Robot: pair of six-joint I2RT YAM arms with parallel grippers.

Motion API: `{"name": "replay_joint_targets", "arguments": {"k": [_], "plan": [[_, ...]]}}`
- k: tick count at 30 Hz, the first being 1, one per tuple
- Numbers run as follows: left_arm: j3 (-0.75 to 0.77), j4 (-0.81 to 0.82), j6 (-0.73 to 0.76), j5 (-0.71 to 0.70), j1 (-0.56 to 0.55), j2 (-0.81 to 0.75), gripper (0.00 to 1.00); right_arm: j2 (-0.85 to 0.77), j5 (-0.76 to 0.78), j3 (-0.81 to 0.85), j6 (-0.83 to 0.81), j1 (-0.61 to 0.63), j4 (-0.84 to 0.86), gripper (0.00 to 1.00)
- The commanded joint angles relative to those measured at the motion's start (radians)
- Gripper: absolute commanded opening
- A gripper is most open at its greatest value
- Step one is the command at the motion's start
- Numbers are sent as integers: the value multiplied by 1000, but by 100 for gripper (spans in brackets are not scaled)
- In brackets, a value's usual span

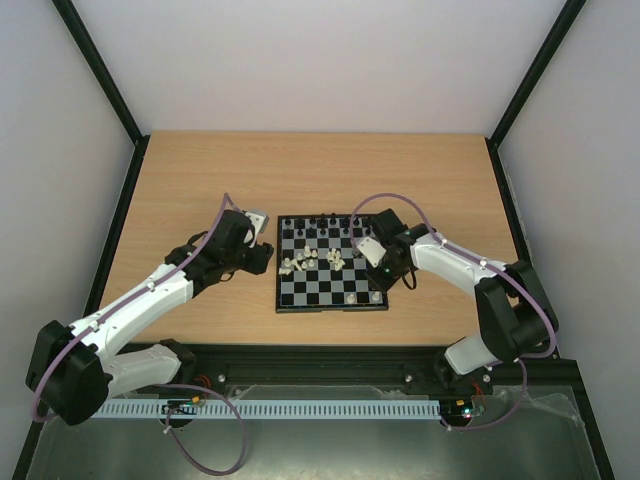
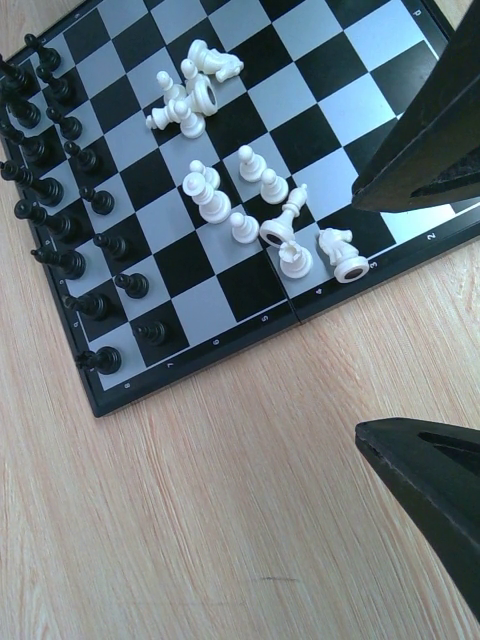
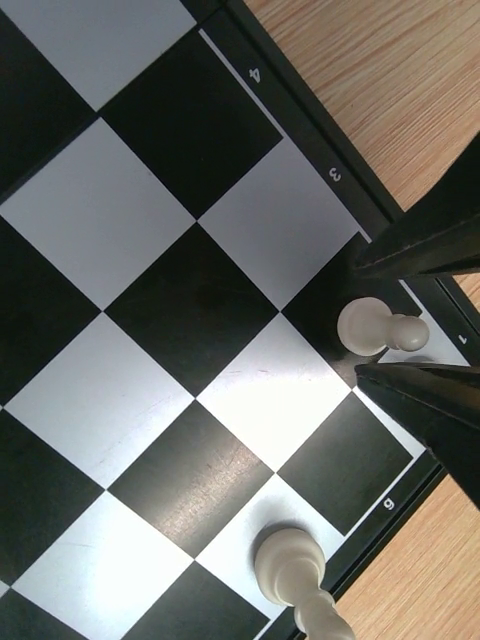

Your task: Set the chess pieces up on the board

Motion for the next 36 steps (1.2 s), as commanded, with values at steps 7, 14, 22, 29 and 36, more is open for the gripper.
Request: {"name": "replay_joint_targets", "arguments": {"k": [7, 14, 22, 29, 36], "plan": [[13, -7, 0, 7, 6, 32, 58, -118, -67, 135, 27, -10, -115, 32], [44, -13, -15, 62, -23, 89, 58, -259, -354, -29, 73, -97, 128, 32], [240, -101, -38, 15, -186, 315, 50, -397, -138, -94, 102, -112, 264, 32], [452, -209, -53, -52, -201, 531, 50, -449, -55, -124, 98, -113, 272, 34], [543, -261, -57, -93, -200, 653, 50, -446, -22, -132, 80, -113, 271, 34]]}}
